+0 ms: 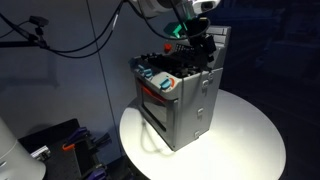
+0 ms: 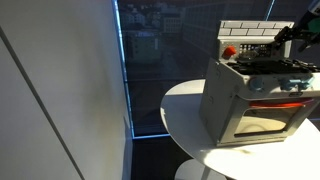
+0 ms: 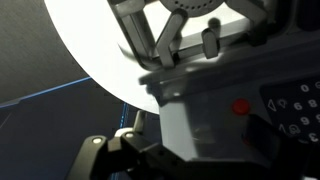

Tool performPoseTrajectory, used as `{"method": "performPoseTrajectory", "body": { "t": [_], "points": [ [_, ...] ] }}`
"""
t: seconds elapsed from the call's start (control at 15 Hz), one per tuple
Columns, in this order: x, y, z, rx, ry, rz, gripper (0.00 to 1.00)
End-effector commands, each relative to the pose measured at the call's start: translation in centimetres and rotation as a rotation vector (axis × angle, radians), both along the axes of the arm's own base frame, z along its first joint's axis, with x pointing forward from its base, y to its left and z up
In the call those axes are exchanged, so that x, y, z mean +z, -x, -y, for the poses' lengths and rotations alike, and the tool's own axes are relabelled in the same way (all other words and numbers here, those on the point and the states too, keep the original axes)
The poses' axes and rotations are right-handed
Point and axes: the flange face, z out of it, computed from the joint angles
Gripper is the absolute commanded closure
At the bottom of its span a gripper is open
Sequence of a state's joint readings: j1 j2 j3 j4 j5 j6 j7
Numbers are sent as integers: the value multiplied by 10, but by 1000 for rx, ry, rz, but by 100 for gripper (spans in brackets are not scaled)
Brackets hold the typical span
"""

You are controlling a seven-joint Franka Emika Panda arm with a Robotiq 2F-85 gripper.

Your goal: Push the top orange button on the right side of the stove

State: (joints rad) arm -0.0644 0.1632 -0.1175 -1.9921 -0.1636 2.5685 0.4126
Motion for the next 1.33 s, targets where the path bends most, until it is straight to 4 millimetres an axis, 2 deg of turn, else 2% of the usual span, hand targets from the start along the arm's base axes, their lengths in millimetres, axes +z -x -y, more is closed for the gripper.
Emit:
{"method": "performPoseTrajectory", "body": {
  "t": [0.0, 0.6, 1.27],
  "points": [
    [5, -13, -1, -12, 11, 25, 0],
    [21, 23, -6, 10, -6, -21, 0],
    [45, 88, -24, 125, -121, -251, 0]
  ]
}}
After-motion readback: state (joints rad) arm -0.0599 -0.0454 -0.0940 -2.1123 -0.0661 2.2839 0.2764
